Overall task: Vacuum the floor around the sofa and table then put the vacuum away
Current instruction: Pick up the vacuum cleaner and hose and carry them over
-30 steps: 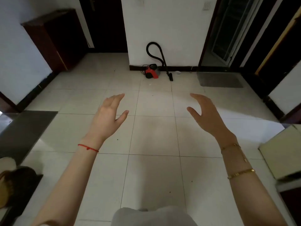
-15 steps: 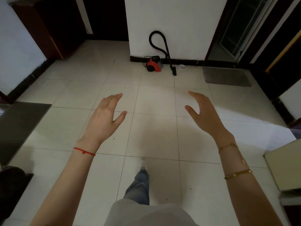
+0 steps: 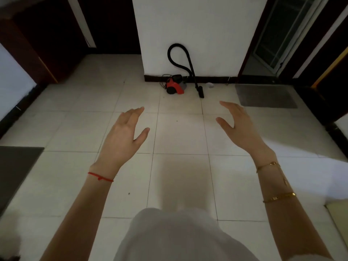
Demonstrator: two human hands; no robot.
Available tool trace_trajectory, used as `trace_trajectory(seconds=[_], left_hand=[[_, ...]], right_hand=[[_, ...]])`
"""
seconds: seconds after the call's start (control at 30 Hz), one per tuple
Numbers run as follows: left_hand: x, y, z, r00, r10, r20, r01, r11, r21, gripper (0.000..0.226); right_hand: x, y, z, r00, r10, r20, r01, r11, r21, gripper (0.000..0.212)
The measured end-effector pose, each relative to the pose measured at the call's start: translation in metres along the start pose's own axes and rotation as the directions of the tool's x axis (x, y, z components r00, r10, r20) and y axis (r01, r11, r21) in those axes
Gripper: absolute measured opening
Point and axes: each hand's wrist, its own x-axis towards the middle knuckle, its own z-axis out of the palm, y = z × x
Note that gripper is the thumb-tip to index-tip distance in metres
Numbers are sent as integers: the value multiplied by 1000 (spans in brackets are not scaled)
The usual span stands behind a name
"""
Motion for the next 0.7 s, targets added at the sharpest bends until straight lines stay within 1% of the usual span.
trace_trajectory(seconds=[0.23,0.33,0.43,0.5,0.7], left_hand=[[131,-34,36,995,-13,100,13,1000,-4,60],[184,-52,59,990,-29,138,28,1000,6,61],[239,-65,82,989,-32,143,32,999,3,61],[280,-71,97,990,-23,137,24,1000,0,60],[429,-83,124,995,-3,102,0,1000,25,59]], right_hand=[[113,27,26,999,35,14,-35,999,-25,51],[160,45,47,997,62,53,-61,998,-15,52],[216,68,67,994,67,86,-71,997,44,52],[259,85,76,994,57,93,-62,997,52,53],[411,137,76,997,32,77,-37,997,62,52]])
